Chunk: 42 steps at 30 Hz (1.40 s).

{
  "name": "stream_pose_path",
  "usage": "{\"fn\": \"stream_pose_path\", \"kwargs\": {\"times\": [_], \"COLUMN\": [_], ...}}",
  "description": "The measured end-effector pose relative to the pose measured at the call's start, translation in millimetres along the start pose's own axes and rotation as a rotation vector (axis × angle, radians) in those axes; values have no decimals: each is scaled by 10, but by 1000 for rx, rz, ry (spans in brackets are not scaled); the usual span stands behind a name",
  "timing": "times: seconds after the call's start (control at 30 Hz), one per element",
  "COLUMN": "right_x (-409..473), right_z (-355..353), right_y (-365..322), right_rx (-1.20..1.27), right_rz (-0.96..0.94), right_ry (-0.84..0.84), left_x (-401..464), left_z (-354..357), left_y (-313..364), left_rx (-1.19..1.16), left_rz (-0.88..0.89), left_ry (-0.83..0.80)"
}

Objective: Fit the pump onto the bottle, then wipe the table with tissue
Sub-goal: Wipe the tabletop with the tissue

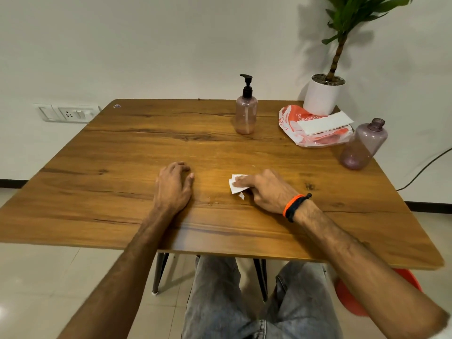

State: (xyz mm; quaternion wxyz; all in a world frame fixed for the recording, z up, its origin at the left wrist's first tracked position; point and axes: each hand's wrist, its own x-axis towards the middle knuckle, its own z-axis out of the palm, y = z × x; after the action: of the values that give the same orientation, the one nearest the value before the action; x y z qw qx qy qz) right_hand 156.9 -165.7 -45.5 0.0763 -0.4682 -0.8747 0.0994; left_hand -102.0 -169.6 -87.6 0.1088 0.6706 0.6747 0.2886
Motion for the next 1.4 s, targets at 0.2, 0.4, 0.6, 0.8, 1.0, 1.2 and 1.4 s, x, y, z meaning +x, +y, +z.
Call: {"fn": "stream_pose_path", "kwargs": {"times": [0.2,0.4,0.6,0.8,1.0,1.2,1.4], "right_x": [-211,-216,-189,-146,-342,-230,312], "right_z": [-65,49,89,112,107,23,-167], "right_y": [-24,-93,-127,-184,-237,-48,439], "right_rx": [146,150,234,101,255,904,416], "right_rz": [-112,-30,9,-17,-210,61,343], "right_ry": [-66,-21,55,89,7,117,427], "left_x": [32,19,10,1,9,51,99], "left_z": [22,14,-3,-17,1,7,34], "left_y": [-27,-19,7,28,27,-11,0], "left_rx": [17,20,13,23,46,69,168], "left_rz": [5,1,0,2,-2,31,46], "left_ry": [23,15,10,19,24,-7,-39]}}
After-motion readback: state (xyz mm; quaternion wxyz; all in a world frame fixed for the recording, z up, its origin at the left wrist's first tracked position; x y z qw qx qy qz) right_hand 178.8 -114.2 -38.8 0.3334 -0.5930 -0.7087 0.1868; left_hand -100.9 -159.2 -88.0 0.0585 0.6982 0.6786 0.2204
